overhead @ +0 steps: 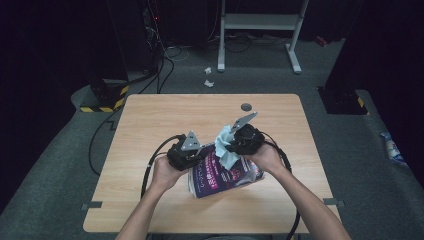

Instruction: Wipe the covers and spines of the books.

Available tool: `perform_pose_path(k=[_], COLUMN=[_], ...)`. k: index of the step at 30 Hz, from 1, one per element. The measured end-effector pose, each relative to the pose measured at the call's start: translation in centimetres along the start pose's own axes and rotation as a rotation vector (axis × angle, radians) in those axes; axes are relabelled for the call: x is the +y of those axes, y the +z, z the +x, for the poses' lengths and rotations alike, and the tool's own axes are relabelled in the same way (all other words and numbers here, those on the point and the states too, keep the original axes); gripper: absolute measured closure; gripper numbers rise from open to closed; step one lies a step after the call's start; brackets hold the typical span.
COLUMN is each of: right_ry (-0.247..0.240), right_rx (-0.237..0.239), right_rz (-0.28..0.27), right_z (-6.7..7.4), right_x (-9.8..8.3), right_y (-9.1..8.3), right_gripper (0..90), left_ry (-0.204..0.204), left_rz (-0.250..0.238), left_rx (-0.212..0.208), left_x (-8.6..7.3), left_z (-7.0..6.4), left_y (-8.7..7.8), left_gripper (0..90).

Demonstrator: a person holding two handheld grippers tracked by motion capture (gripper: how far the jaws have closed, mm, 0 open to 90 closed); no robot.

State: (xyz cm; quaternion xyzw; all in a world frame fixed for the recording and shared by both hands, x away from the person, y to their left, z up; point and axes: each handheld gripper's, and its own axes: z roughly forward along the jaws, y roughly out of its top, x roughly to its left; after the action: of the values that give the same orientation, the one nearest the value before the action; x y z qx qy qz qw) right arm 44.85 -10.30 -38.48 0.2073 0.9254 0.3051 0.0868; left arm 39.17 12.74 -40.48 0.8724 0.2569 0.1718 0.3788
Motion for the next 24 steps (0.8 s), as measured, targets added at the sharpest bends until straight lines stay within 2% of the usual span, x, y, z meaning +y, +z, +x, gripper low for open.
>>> perform_pose_path(k=[4, 7, 8, 10, 11, 12, 13, 15, 16, 19, 20, 21, 22, 24], right_ry=[0.067, 0.105, 0.095, 0.075, 0.047, 0.014, 0.014, -0.023, -0.017, 0.026, 0.072, 0.072, 0.139, 0.141], right_rx=[-0.023, -0.023, -0.017, 0.034, 0.046, 0.046, 0.046, 0.048, 0.050, -0.006, -0.012, -0.012, -0.016, -0.010], right_rz=[0.058, 0.068, 0.054, 0.007, -0.012, -0.019, -0.019, -0.024, -0.022, 0.031, 0.043, 0.043, 0.045, 0.036], right_z=[-1.7, -2.4, -2.2, -1.1, -0.3, 0.4, 0.4, 1.2, 0.9, -0.7, -1.7, -1.7, -3.0, -3.0], right_x=[-1.2, -1.7, -1.6, -1.0, -0.5, 0.0, 0.0, 0.9, 0.9, -0.1, -0.8, -0.8, -1.8, -1.8], right_y=[0.6, 0.8, 0.7, 0.3, 0.0, -0.1, -0.1, -0.1, 0.0, 0.5, 0.8, 0.8, 0.9, 0.7], right_gripper=[82.2, 82.2, 82.2, 82.2, 82.2, 82.2, 82.2, 82.2, 82.2, 82.2, 82.2, 82.2, 82.2, 82.2], left_ry=[-0.002, -0.009, -0.009, -0.016, -0.016, -0.015, -0.015, -0.017, -0.016, -0.020, -0.018, -0.018, -0.016, -0.008], left_rz=[-0.009, -0.011, -0.013, -0.019, -0.020, -0.024, -0.024, -0.031, -0.029, -0.030, -0.031, -0.031, -0.032, -0.035], left_rx=[-0.007, -0.009, -0.013, -0.020, -0.024, -0.025, -0.025, -0.026, -0.023, -0.021, -0.022, -0.022, -0.025, -0.026], left_x=[0.0, -0.1, -0.1, -0.1, 0.0, 0.0, 0.0, -0.1, -0.1, -0.5, -0.5, -0.5, -0.5, -0.4], left_z=[0.1, 0.2, 0.3, 0.3, 0.3, 0.3, 0.3, 0.3, 0.3, 0.4, 0.5, 0.5, 0.5, 0.4], left_y=[-0.2, -0.2, -0.2, -0.2, -0.3, -0.3, -0.3, -0.7, -0.8, -1.0, -1.0, -1.0, -1.0, -1.0], left_gripper=[83.5, 83.5, 83.5, 83.5, 83.5, 83.5, 83.5, 83.5, 83.5, 83.5, 83.5, 83.5, 83.5, 83.5])
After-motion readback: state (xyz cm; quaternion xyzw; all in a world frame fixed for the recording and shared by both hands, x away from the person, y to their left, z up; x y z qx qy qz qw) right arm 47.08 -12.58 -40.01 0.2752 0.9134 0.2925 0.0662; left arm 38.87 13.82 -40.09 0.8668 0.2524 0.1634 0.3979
